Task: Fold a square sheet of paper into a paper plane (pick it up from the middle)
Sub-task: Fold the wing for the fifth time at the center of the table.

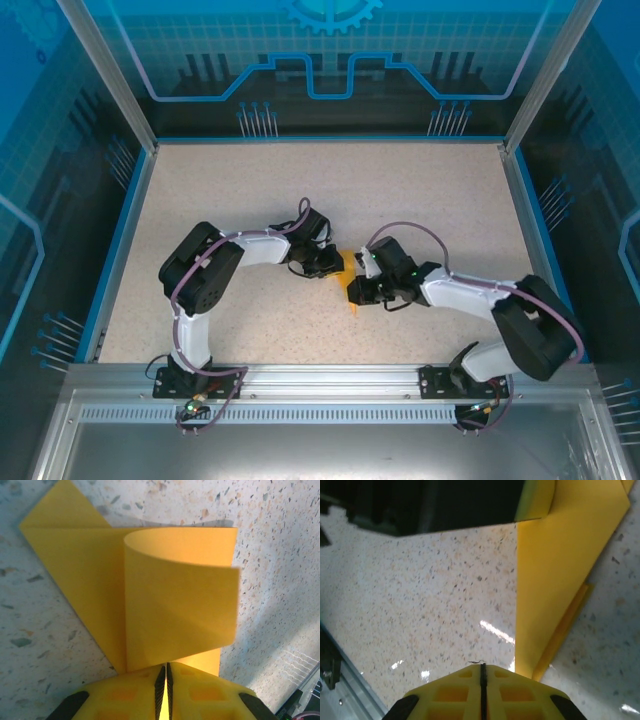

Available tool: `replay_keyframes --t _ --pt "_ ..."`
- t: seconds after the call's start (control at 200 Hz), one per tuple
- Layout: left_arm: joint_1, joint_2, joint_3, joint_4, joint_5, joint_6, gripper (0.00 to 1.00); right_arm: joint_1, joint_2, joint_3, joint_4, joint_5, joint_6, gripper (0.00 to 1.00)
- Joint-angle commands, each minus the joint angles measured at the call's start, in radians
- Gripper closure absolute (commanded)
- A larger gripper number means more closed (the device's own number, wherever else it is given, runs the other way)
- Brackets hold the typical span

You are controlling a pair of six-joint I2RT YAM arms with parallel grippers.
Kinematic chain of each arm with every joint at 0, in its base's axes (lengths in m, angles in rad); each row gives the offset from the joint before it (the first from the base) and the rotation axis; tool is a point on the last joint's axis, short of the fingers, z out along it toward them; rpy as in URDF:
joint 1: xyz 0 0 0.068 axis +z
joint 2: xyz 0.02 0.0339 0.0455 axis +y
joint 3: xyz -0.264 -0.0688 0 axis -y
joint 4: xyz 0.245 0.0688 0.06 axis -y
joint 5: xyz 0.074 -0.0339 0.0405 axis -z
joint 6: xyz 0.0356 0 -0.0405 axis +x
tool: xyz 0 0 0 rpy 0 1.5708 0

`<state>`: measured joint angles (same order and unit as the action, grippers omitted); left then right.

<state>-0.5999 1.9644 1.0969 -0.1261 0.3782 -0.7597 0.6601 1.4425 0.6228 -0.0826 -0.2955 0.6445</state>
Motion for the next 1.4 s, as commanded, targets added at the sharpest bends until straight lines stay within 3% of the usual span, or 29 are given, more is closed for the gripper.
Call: replay_keyframes --t 0.0,0.285,0.58,0.795,1.005,1.39 --pt "-0.006 0.102 -0.053 -0.110 -0.152 0.005 0.84 -0.005 0.065 0.036 0.040 -0.001 0.015 0.92" --pt "-0.005 0.057 -0.037 -0.099 -0.119 0.044 0.84 -0.016 0.132 -0.044 0.058 0.008 0.021 0.93" --pt "-0.006 -0.125 -0.074 0.083 0.093 0.082 0.83 -0.049 0.140 -0.099 0.056 0.004 0.021 0.94" --pt "-0.037 -0.129 -0.161 0.186 0.175 0.082 0.83 -0.054 0.150 -0.087 0.055 -0.008 0.021 0.94" --pt "-0.084 -0.071 -0.146 0.169 0.121 0.093 0.85 -0.055 0.155 -0.082 0.047 -0.014 0.017 0.95" --pt "-0.070 -0.013 -0.099 0.052 -0.083 0.157 0.85 -0.061 0.165 -0.116 0.001 -0.018 -0.010 0.95"
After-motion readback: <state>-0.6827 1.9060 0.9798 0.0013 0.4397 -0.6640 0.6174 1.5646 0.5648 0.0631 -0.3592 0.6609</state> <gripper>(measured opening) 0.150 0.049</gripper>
